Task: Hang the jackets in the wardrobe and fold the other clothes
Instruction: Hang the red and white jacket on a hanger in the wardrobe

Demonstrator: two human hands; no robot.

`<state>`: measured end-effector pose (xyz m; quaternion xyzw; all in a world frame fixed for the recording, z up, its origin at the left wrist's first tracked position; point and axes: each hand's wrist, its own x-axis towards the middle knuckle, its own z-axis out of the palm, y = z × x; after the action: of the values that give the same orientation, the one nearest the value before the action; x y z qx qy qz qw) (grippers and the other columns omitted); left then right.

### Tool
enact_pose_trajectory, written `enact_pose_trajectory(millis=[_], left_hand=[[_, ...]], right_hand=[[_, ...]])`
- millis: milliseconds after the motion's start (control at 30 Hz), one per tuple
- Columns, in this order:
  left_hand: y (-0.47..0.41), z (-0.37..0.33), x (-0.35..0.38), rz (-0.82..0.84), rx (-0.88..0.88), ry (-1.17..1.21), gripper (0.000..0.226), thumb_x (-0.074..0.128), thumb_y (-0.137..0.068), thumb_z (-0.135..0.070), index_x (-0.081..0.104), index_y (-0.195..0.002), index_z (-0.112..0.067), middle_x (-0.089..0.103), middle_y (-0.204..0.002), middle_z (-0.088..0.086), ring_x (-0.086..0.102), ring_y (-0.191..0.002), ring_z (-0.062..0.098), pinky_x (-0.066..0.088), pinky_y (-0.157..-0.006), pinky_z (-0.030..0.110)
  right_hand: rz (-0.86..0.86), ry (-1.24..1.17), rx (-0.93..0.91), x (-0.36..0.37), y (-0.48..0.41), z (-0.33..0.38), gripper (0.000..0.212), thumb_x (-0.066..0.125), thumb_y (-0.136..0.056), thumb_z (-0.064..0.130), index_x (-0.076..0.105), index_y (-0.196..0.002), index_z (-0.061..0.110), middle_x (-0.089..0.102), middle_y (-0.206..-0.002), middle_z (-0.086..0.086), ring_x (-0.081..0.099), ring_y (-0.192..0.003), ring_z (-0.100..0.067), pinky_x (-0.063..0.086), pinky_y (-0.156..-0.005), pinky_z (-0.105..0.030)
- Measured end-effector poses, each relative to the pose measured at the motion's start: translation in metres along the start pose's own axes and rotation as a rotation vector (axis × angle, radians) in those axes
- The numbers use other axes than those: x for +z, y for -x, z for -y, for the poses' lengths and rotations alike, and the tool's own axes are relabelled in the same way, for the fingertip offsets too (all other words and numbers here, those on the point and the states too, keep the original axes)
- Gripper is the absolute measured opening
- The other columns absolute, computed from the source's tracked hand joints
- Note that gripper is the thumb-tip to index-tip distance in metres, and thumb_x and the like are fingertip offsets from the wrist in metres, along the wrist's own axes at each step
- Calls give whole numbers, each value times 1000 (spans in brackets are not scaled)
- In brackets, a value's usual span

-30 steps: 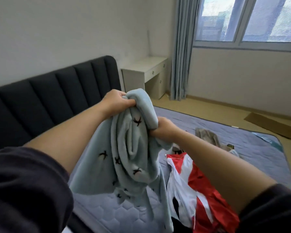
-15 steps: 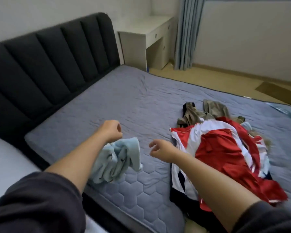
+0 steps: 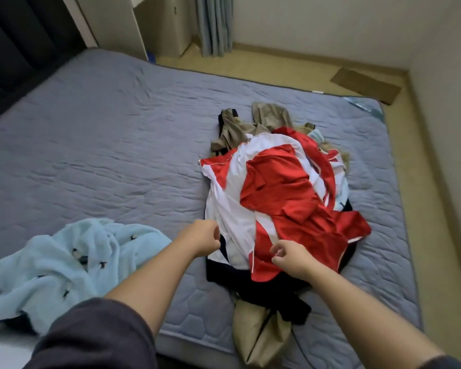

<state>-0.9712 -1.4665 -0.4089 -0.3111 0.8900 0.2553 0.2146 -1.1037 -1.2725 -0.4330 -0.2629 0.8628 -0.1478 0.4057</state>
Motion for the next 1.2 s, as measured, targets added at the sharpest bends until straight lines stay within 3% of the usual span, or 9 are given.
enact_pose_trajectory(millis=[333, 500, 667, 800, 967, 1033, 1067, 1167, 1200], left_hand=[[-87, -68, 102, 35, 154, -83, 22, 53, -85, -25, 62, -105, -23, 59, -114, 0, 57, -105, 22, 48, -87, 35], [-124, -69, 125, -13, 128, -31, 22, 56, -85, -25, 60, -106, -25, 55, -115, -4, 55, -106, 18, 47, -90, 36], [-136, -76, 148, 33, 207, -67, 20, 56, -86, -24, 59, -105, -23, 53, -111, -2, 53, -102, 17, 43, -81, 28], [-141, -82, 158, 28, 215, -54, 19, 55, -86, -24, 60, -105, -22, 53, -110, -4, 54, -101, 16, 45, -80, 28], [-144, -84, 164, -36, 194, -28, 18, 54, -86, -22, 60, -104, -22, 55, -109, -4, 54, -101, 17, 40, -75, 27], [-141, -85, 167, -141, 259, 7, 23, 54, -86, -19, 58, -109, -22, 55, -110, -5, 54, -103, 17, 42, -76, 28], [-140, -87, 167, -211, 306, 52, 32, 55, -85, -17, 55, -117, -23, 55, -114, -6, 53, -106, 16, 44, -78, 28], [-142, -99, 155, -346, 418, 205, 71, 64, -79, -14, 33, -143, -25, 43, -137, -5, 43, -121, 16, 46, -92, 34], [-145, -106, 147, -357, 429, 218, 79, 66, -77, -14, 29, -146, -25, 37, -143, -4, 39, -126, 17, 43, -98, 35]], right_hand=[[-141, -1, 134, 12, -57, -119, 37, 57, -83, 15, 51, -120, 17, 48, -125, -7, 50, -114, -25, 43, -96, -34], [-240, 182, 130, 23, -92, -148, 70, 63, -83, 21, 27, -143, 26, 36, -140, -2, 44, -123, -27, 43, -96, -40], [-404, 469, 34, 27, -123, -151, 43, 60, -87, 29, 43, -125, 21, 49, -123, -3, 49, -114, -25, 40, -87, -38], [-359, 479, 9, 32, -134, -156, 49, 64, -85, 32, 39, -126, 19, 50, -120, -4, 52, -111, -28, 40, -86, -39], [-419, 506, -50, 35, -138, -163, 27, 46, -89, 10, 46, -114, 20, 54, -112, -3, 52, -107, -28, 37, -81, -37], [-428, 324, -88, 30, -139, -163, 20, 44, -90, 8, 50, -108, 16, 53, -109, -5, 50, -104, -26, 37, -81, -35], [-443, 84, -76, 24, -138, -158, 16, 44, -91, 6, 52, -103, 13, 53, -105, -7, 49, -98, -25, 38, -79, -32], [-252, -1183, 22, -10, -123, -129, 19, 39, -95, -2, 53, -94, 10, 56, -86, -9, 53, -77, -21, 43, -66, -24], [-139, -1446, -20, -23, -117, -120, 21, 36, -97, -2, 54, -99, 8, 59, -87, -11, 56, -76, -20, 46, -67, -26]])
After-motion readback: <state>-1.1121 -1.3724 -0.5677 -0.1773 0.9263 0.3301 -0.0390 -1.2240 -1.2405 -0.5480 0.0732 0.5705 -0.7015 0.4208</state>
